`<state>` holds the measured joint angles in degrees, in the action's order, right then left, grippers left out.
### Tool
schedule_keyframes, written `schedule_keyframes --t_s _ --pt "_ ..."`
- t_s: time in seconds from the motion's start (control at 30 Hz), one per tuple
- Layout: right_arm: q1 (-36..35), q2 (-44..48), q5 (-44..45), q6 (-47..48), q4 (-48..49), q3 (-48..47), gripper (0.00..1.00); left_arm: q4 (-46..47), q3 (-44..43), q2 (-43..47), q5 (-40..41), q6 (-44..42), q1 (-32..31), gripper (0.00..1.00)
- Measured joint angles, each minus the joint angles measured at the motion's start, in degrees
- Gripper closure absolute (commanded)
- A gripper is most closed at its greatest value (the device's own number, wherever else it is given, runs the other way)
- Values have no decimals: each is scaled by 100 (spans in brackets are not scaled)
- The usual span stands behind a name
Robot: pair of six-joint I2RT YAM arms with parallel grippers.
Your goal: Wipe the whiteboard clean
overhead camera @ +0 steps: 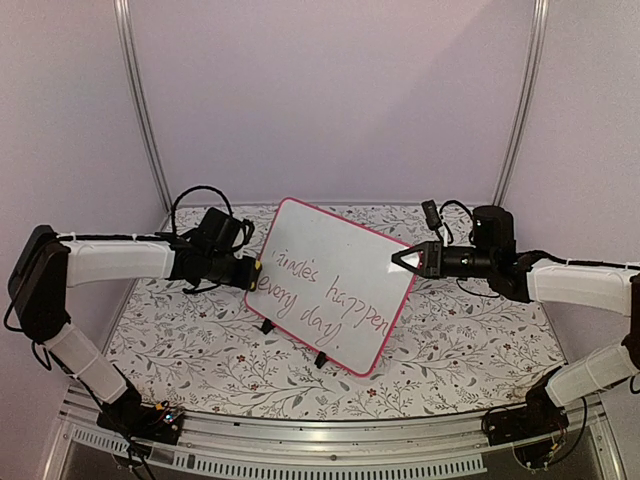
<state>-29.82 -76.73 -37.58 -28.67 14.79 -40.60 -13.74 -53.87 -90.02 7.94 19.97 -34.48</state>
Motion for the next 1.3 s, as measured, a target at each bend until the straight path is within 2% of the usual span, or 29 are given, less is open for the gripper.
schedule_keyframes --t_s 0.43,0.9,1.1,1.3 --pt "15 -79 -46 0 22 -35 100 28 -118 -13 -280 -129 -57 100" --pt "22 -133 -66 -22 52 -63 100 264 -979 -328 -229 -505 -83 100" --pt "22 -140 -68 -22 50 -70 100 496 -765 -278 -214 -466 -90 100" --pt "22 -175 -96 -4 63 -87 100 575 -57 17 -247 -229 -114 100"
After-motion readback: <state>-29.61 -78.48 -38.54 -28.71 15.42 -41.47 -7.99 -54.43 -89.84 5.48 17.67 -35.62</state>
